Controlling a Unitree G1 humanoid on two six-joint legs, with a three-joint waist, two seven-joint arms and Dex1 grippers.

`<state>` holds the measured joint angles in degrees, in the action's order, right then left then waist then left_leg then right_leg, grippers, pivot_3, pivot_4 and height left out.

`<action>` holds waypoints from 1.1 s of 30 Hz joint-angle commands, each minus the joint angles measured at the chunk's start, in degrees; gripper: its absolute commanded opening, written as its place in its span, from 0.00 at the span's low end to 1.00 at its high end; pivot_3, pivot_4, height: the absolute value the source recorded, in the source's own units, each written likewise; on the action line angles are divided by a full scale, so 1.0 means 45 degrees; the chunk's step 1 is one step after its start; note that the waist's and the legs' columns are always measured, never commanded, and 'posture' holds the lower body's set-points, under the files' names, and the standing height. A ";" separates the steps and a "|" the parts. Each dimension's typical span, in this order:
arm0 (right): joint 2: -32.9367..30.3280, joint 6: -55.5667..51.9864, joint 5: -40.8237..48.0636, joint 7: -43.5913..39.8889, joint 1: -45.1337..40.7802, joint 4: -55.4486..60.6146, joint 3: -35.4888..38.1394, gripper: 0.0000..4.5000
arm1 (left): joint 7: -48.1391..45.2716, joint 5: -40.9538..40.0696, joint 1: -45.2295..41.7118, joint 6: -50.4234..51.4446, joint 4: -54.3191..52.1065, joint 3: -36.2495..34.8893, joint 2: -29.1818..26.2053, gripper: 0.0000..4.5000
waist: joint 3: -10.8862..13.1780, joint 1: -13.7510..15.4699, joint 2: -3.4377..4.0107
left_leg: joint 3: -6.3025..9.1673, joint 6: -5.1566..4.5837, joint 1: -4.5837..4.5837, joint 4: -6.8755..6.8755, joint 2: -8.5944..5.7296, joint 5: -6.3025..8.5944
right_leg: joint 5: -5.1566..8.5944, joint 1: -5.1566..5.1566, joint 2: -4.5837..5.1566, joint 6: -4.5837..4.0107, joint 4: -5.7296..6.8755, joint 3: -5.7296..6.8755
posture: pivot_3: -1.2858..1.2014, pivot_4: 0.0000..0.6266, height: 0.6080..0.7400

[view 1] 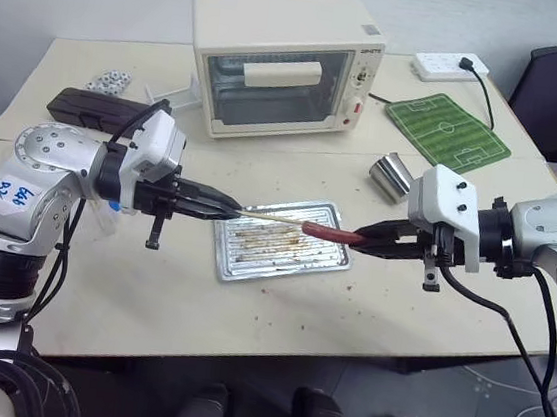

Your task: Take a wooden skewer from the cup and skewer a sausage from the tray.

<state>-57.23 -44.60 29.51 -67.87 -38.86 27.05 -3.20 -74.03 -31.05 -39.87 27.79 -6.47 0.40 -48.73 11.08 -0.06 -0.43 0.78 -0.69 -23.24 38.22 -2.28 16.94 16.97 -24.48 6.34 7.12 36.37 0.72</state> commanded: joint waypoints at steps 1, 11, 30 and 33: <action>-0.0310 0.0154 0.0125 -0.0020 0.0141 0.0223 0.0375 0.04 | -0.0070 -0.0001 -0.0027 -0.0063 -0.0237 -0.0220 -0.0146 0.00 | 0.0000 0.0001 0.0000 | 0.0000 0.0000 0.0000 0.0000 0.0000 0.0000 | 0.0000 0.0000 0.0000 0.0000 0.0000 0.0001 | 0.52 0.24 1.00; -0.0666 0.0574 -0.0145 -0.0191 0.0151 -0.0230 0.0381 0.04 | -0.0310 0.0193 0.0034 -0.0321 0.0017 -0.0288 -0.0378 0.00 | 0.0000 -0.0005 0.0000 | -0.0001 -0.0001 0.0000 0.0001 0.0000 -0.0001 | 0.0000 -0.0001 -0.0001 0.0000 0.0004 -0.0001 | 0.52 0.24 1.00; -0.0395 0.0269 0.0144 0.0063 -0.0358 -0.0240 0.0198 0.04 | -0.0261 0.0214 -0.0330 -0.0364 -0.0080 -0.0144 0.0011 0.00 | 0.0000 0.0000 0.0000 | -0.0001 -0.0001 0.0000 0.0008 -0.0001 0.0000 | 0.0000 0.0000 0.0001 0.0000 0.0008 -0.0001 | 0.52 0.24 1.00; -0.0415 0.0283 0.0149 0.0063 -0.0258 -0.0180 0.0197 0.04 | -0.0289 0.0208 -0.0336 -0.0353 -0.0096 -0.0151 0.0017 0.00 | 0.0000 0.0000 0.0000 | -0.0001 -0.0002 0.0000 0.0008 -0.0001 -0.0001 | 0.0000 0.0000 -0.0001 0.0000 0.0009 -0.0001 | 0.52 0.24 1.00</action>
<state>-58.82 -43.75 29.61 -67.79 -39.86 24.69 -3.46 -75.18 -29.97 -39.97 26.73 -6.08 0.50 -48.42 11.08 -0.06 -0.43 0.77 -0.70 -23.24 38.25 -2.29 16.94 16.97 -24.48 6.34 7.12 36.41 0.71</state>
